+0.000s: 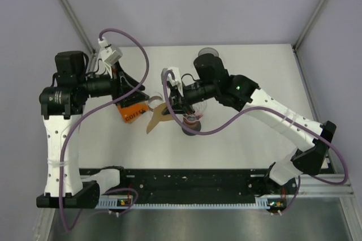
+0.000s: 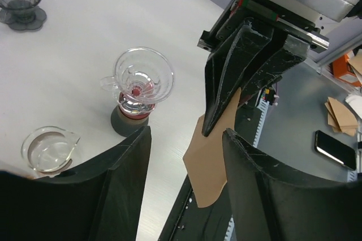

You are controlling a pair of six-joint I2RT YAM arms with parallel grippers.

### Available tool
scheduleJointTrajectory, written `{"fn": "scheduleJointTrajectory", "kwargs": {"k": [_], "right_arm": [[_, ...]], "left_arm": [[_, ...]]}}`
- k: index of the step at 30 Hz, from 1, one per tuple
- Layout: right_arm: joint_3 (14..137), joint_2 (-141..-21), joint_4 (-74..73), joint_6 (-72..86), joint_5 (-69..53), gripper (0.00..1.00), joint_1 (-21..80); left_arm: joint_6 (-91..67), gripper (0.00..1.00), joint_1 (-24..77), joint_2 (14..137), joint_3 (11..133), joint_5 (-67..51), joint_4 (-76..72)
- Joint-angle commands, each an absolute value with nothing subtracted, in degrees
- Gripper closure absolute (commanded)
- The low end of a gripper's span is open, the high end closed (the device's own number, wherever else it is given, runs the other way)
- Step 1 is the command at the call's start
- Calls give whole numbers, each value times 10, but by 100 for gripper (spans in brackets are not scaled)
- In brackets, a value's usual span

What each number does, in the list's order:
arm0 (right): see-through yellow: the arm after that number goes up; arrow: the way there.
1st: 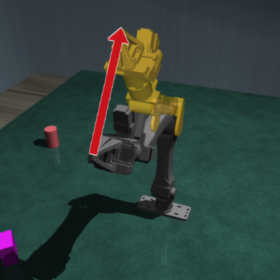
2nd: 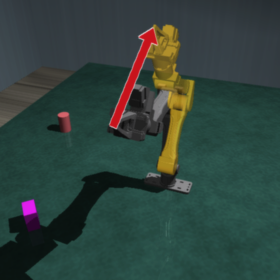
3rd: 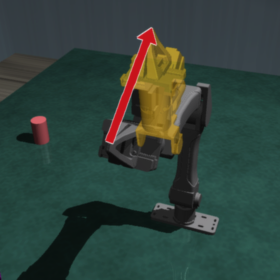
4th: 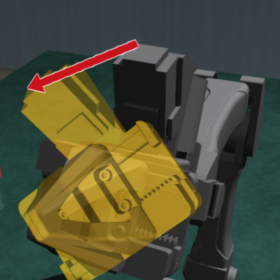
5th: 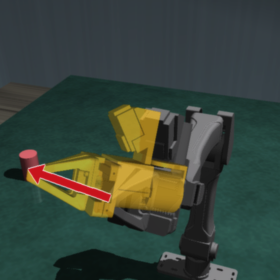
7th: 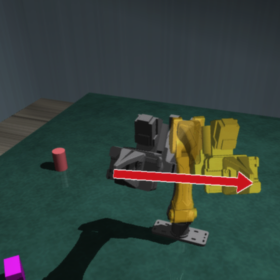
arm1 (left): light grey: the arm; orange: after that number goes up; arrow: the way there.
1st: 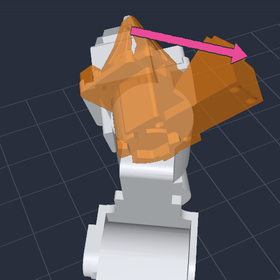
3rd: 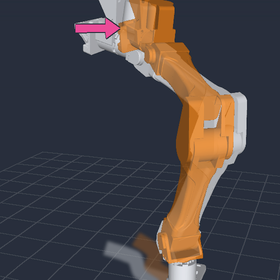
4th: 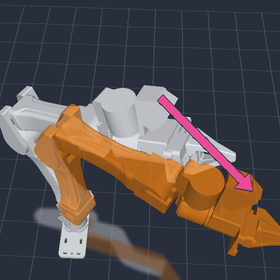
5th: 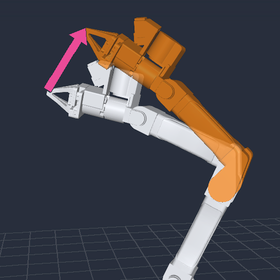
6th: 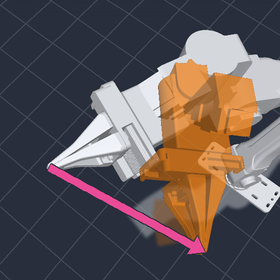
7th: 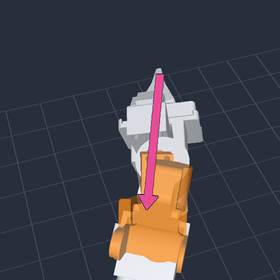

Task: Place the coffee filter in the dripper
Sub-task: Place the coffee filter in the coffee dripper.

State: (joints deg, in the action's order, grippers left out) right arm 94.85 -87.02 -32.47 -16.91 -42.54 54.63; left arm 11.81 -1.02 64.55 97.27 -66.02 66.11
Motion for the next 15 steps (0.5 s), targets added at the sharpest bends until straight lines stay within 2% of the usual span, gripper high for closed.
{"fn": "scheduleJointTrajectory", "kwargs": {"k": [1, 4, 9, 15], "right_arm": [[963, -856, -317, -172, -414, 100, 550], [965, -856, -319, -175, -409, 100, 550], [964, -857, -319, -178, -410, 100, 548], [964, -859, -318, -176, -414, 100, 547]], "left_arm": [[174, 44, 24, 657, 992, -683, 692], [237, 50, 36, 657, 980, -687, 749], [300, 52, 41, 650, 976, -715, 802], [273, 56, 46, 648, 953, -697, 777]]}}
